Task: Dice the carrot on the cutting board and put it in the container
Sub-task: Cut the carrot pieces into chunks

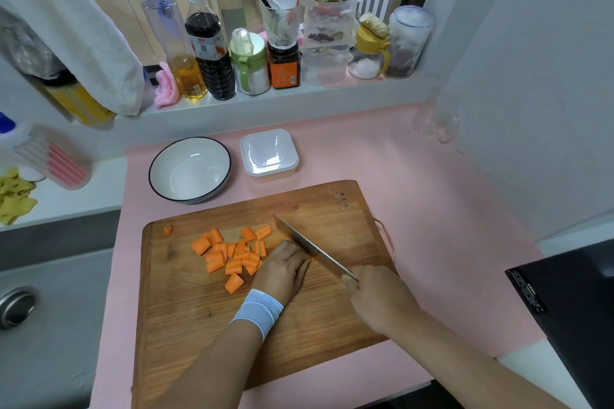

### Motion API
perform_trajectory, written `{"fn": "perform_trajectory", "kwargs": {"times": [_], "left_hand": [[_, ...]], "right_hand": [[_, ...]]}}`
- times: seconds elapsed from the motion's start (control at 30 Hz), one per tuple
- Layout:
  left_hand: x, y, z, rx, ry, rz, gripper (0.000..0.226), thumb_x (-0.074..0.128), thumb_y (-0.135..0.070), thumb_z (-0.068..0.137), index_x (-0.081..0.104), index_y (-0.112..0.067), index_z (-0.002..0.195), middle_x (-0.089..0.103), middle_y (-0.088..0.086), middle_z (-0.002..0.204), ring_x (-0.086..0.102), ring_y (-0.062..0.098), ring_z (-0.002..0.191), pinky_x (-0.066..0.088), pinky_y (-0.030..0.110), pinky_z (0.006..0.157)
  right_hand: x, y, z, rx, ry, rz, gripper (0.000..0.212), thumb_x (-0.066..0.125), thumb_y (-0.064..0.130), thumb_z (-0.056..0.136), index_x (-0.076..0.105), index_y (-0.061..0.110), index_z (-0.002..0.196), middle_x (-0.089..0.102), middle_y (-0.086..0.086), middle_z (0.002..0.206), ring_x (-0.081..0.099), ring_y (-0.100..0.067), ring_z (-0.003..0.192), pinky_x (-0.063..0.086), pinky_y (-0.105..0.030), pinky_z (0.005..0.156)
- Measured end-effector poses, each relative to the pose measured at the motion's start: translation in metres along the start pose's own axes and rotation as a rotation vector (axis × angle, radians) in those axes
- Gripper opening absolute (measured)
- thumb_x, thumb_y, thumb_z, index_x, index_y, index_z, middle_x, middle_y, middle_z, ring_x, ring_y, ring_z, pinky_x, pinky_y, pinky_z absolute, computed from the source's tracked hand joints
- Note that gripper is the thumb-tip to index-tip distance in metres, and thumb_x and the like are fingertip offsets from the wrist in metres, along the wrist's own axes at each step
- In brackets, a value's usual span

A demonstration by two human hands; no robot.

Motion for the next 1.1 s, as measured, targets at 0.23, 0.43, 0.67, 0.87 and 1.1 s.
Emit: {"fn": "perform_trajectory", "kwargs": {"times": [0.23,0.43,0.67,0.87,1.1], "left_hand": [[0.000,0.002,0.000,-0.030,0.005,-0.015,0.019,0.058,-0.019,0.093,0.073,-0.009,0.086,0.064,0.001,0.087,0.057,0.015,0.089,0.048,0.021,0.083],[0.001,0.006,-0.001,-0.041,0.012,-0.005,0.006,0.068,-0.013,0.088,0.073,-0.011,0.085,0.065,0.000,0.088,0.058,0.015,0.087,0.051,0.025,0.080],[-0.002,0.000,0.000,-0.028,0.019,0.000,0.021,0.057,-0.022,0.092,0.074,-0.011,0.087,0.065,-0.001,0.089,0.057,0.013,0.089,0.048,0.021,0.082],[0.001,0.005,0.001,-0.076,0.109,-0.016,0.008,0.067,-0.012,0.087,0.073,-0.016,0.091,0.062,-0.005,0.092,0.053,0.009,0.094,0.049,0.025,0.084],[-0.081,0.070,-0.003,-0.577,-0.245,-0.118,0.029,0.050,0.015,0.074,0.056,-0.013,0.081,0.058,0.004,0.084,0.051,0.019,0.080,0.042,0.030,0.077]], "right_hand": [[0.006,0.000,0.007,0.013,0.028,0.006,0.032,0.043,0.038,0.104,0.053,0.027,0.076,0.056,0.010,0.073,0.053,-0.011,0.066,0.033,-0.025,0.053],[0.007,0.006,0.016,0.025,0.043,0.041,0.025,0.046,0.037,0.102,0.055,0.029,0.081,0.058,0.008,0.077,0.061,-0.018,0.076,0.041,-0.030,0.063],[0.006,0.005,0.013,0.039,0.074,0.070,0.025,0.044,0.039,0.104,0.060,0.025,0.090,0.061,0.007,0.080,0.062,-0.014,0.077,0.048,-0.030,0.066],[-0.007,-0.005,0.012,0.083,0.145,0.147,0.031,0.044,0.040,0.105,0.064,0.018,0.093,0.061,0.001,0.080,0.060,-0.014,0.074,0.044,-0.027,0.066],[-0.035,0.002,0.016,-0.008,-0.011,0.065,0.030,0.042,0.043,0.104,0.065,0.025,0.103,0.062,0.006,0.080,0.062,-0.014,0.074,0.054,-0.034,0.069]]}}
Point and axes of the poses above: each hand's wrist, its own z-axis towards the middle knuckle, its own x-axis out of the palm, y = z × x, the point moved 10 cm from there along z, towards the middle knuckle
